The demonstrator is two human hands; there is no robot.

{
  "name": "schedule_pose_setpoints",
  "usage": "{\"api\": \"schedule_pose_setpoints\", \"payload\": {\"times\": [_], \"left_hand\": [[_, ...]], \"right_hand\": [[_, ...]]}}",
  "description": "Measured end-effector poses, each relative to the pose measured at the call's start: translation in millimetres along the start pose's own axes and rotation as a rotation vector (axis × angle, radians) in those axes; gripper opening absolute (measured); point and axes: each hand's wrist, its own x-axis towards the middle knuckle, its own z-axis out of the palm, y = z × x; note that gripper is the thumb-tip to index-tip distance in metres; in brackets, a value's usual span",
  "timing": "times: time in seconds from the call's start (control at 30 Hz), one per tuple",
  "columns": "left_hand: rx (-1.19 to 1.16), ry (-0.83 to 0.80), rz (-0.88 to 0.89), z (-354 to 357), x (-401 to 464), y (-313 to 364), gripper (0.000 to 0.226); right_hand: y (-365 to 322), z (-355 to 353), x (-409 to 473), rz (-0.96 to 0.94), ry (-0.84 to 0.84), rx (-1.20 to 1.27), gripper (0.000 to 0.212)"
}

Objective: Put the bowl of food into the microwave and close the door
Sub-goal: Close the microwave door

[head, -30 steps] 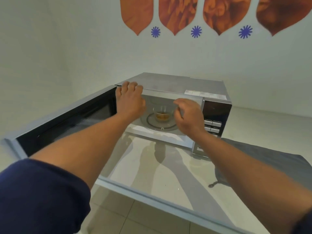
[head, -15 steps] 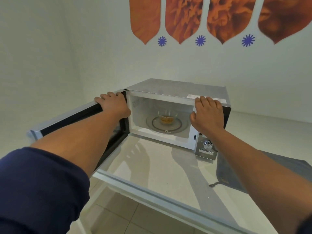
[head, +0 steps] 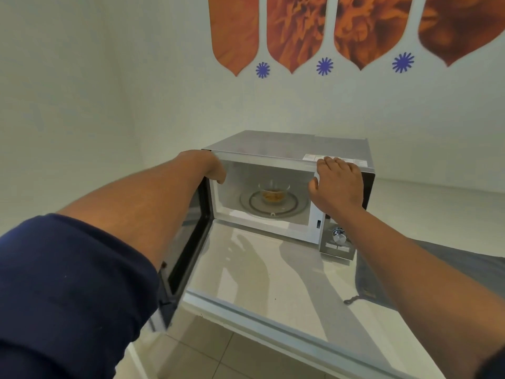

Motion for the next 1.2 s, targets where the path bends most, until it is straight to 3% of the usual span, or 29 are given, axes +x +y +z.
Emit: {"api": "schedule_pose_setpoints", "payload": {"times": [0.17, 0.3, 0.4, 0.53, 0.77, 0.97, 1.2], "left_hand": [[-0.040, -0.106, 0.074, -14, -2, 19, 0.069], [-0.128, -0.127, 0.101, -22, -8, 33, 0.066], [-0.075, -0.090, 0.171, -20, -8, 46, 0.048], [-0.022, 0.007, 0.241, -10, -8, 69, 0.025], [-0.229, 0.112, 0.143, 19, 14, 99, 0.085], [-0.287, 0.224, 0.243, 30, 21, 116, 0.075], [-0.272, 0.450, 0.606, 46, 36, 120, 0.065]], "right_hand": [[4, -1, 4, 0.009, 0.009, 0.044, 0.049], [3, -5, 7, 0.034, 0.045, 0.136, 0.034], [6, -12, 11, 0.033, 0.043, 0.165, 0.023], [14, -17, 19, 0.062, 0.007, 0.223, 0.038], [30, -20, 29, 0.066, -0.048, 0.493, 0.035], [36, -18, 25, 0.000, -0.026, 0.544, 0.048], [37, -11, 14, -0.146, 0.024, 0.288, 0.046]]}}
